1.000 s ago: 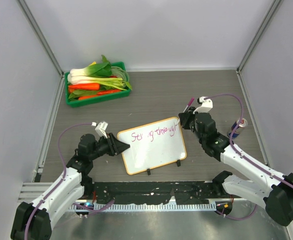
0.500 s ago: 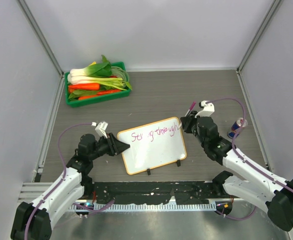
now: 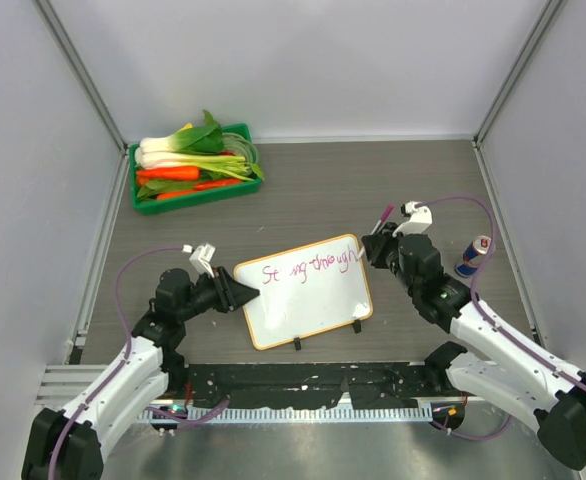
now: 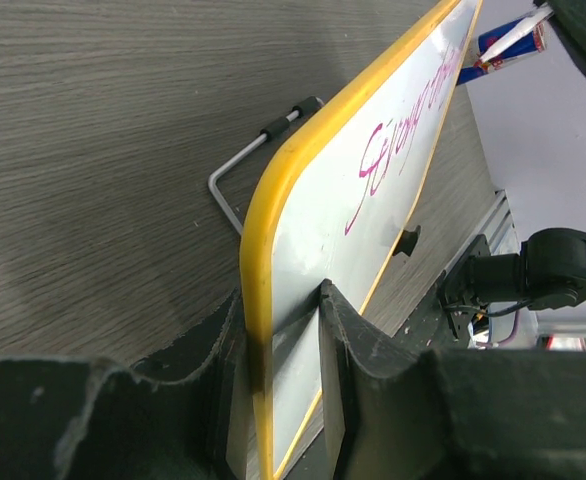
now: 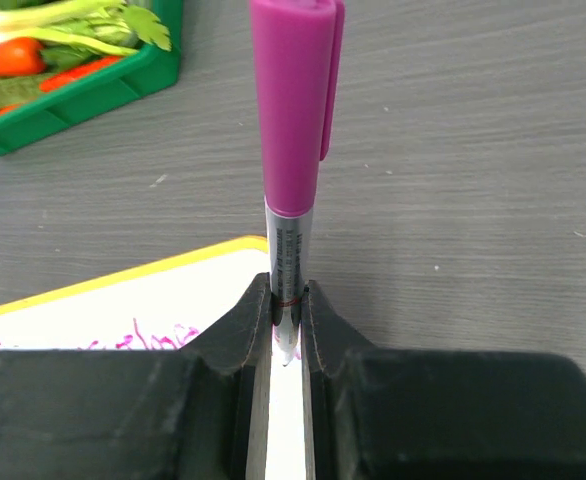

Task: Write a sentence on the whiteboard
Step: Adjust the whiteboard marker.

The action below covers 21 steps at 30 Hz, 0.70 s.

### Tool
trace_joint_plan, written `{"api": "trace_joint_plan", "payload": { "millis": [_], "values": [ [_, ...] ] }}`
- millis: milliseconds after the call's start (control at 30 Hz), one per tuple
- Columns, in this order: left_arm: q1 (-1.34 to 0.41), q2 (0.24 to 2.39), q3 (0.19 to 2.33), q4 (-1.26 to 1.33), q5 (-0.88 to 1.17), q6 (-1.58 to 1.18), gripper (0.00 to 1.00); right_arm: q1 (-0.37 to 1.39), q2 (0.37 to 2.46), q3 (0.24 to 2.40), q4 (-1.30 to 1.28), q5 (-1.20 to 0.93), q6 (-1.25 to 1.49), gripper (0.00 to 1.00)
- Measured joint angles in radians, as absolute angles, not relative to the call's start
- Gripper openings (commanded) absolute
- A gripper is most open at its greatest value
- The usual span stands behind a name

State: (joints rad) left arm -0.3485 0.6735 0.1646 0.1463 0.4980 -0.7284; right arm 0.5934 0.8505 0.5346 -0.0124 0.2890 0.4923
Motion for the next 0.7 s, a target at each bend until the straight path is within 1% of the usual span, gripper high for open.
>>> {"api": "trace_joint_plan", "payload": {
  "millis": [33, 200, 267, 467, 700],
  "values": [
    [-0.348, 0.664, 0.165, 0.139, 0.498, -0.728, 0.39, 0.593, 0.847, 0.544, -0.017, 0.283, 0.493, 0.01],
    [-0.347, 0.593, 0.165, 0.064, 0.460, -0.720, 0.64, 0.593, 0.821, 0.588, -0.033, 0.247, 0.501, 0.01],
    [-0.347, 0.556, 0.167, 0.029, 0.440, -0.720, 0.69, 0.593, 0.813, 0.598, -0.036, 0.232, 0.504, 0.01],
    [-0.347, 0.480, 0.244, -0.093, 0.376, -0.725, 0.79, 0.593, 0.809, 0.616, -0.053, 0.183, 0.508, 0.01],
    [-0.347, 0.470, 0.499, -0.278, 0.245, -0.688, 0.81, 0.593, 0.812, 0.652, -0.073, 0.111, 0.508, 0.01]
  ]
}}
